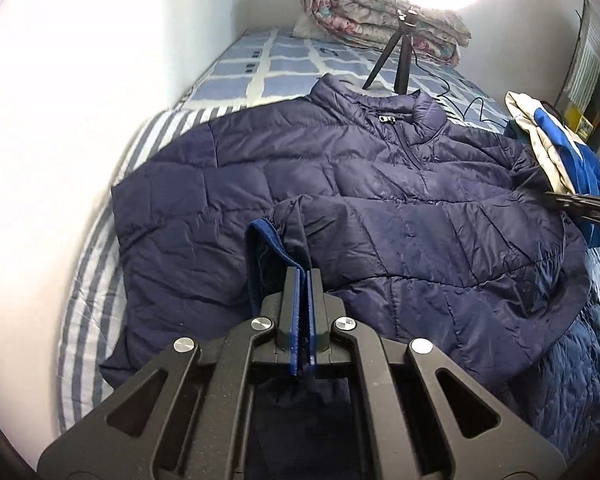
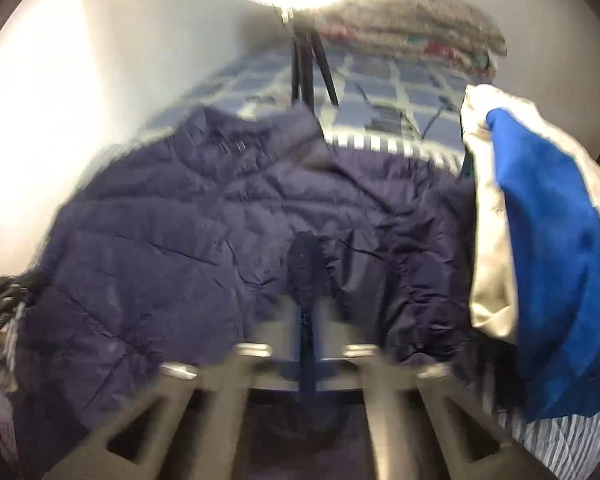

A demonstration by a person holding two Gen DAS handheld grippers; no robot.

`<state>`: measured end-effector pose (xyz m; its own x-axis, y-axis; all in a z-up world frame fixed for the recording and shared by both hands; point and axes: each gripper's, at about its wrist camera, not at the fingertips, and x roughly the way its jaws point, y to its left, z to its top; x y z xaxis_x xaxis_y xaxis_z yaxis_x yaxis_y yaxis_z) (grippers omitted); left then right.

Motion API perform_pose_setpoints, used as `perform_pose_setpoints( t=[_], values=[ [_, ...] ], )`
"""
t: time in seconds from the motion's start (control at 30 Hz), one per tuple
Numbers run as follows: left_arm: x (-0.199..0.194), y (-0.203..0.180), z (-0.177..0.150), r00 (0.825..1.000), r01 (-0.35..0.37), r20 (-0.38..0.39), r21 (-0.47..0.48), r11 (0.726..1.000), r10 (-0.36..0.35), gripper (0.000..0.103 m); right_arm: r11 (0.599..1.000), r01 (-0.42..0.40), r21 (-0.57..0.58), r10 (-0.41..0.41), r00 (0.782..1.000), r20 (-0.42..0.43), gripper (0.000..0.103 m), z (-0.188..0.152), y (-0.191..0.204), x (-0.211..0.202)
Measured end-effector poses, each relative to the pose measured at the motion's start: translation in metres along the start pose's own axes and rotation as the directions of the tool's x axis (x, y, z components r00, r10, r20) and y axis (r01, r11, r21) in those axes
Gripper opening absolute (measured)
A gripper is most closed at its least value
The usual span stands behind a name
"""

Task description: Fold large clothes

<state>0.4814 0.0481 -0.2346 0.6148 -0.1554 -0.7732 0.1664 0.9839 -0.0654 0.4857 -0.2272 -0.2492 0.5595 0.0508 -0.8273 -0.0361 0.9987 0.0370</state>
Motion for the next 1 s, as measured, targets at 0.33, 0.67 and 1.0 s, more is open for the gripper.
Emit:
perform_pose_setpoints(
  t=[0.33, 0.67, 1.0],
  values=[
    [0.005, 0.010, 0.038, 0.991, -0.099, 0.092, -0.022, 0.995, 0.101, 0.000, 0.990, 0.028, 0.141, -0.058, 0.976, 0.212, 0.031, 0.041, -0.021, -0.015],
    [0.060, 0.017, 0.033, 0.977, -0.215, -0.004, 0.018, 0.977, 0.215, 0.000, 0.993, -0.007, 0.117, -0.007, 0.993, 0.119, 0.033, -0.017, -0.052, -0.034],
    [0.074, 0.019, 0.022, 0.950, -0.310, -0.052, 0.004, 0.951, 0.309, 0.002, 0.944, 0.284, 0.166, -0.280, 0.959, -0.044, 0.031, -0.056, -0.097, 0.019]
  ],
)
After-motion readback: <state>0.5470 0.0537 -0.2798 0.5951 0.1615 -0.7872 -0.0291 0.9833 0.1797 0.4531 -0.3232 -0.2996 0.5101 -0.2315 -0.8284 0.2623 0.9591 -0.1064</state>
